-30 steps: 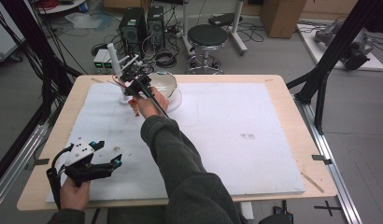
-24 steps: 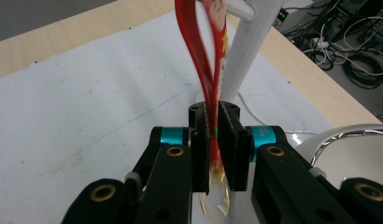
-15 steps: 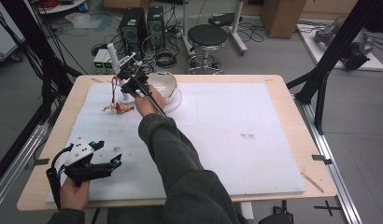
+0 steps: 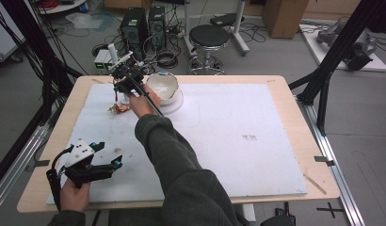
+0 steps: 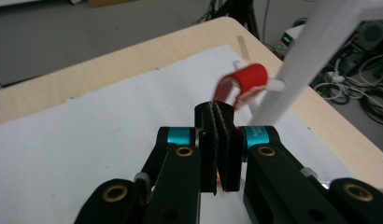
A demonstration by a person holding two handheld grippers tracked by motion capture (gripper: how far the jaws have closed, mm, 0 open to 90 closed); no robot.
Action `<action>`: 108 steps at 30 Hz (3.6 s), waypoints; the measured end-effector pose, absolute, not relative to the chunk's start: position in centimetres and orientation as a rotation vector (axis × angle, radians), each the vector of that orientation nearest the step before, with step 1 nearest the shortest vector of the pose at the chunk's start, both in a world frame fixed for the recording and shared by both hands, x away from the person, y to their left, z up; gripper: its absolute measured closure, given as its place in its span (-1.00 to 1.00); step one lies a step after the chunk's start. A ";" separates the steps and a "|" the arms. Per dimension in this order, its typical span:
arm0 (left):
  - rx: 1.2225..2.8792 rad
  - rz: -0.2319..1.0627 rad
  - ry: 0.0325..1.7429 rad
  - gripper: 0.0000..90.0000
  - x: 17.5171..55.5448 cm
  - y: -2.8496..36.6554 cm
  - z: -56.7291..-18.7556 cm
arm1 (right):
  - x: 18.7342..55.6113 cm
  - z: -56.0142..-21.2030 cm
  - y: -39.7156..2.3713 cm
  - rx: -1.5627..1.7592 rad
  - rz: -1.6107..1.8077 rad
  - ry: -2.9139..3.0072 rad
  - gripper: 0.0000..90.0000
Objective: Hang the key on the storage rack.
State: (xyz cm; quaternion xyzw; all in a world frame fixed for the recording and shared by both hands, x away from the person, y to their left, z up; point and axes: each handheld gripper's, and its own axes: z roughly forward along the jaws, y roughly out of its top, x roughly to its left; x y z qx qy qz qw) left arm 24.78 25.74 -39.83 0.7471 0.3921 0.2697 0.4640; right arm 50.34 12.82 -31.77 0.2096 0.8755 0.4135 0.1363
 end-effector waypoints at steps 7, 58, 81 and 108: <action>1.835 0.665 0.962 -0.54 24.8 25.8 -39.8 | 50.9 -31.7 13.5 0.616 1.135 2.526 0.98; 1.841 0.670 0.966 -0.54 25.0 25.7 -39.9 | 50.0 -31.0 -0.4 0.748 1.486 2.587 0.32; 1.834 0.663 0.969 -0.54 24.9 25.5 -39.8 | 47.9 -32.0 -7.9 0.819 1.559 2.508 -0.05; 1.831 0.664 0.978 -0.54 24.7 25.6 -39.8 | 46.3 -32.2 -13.1 0.856 1.553 2.459 -0.32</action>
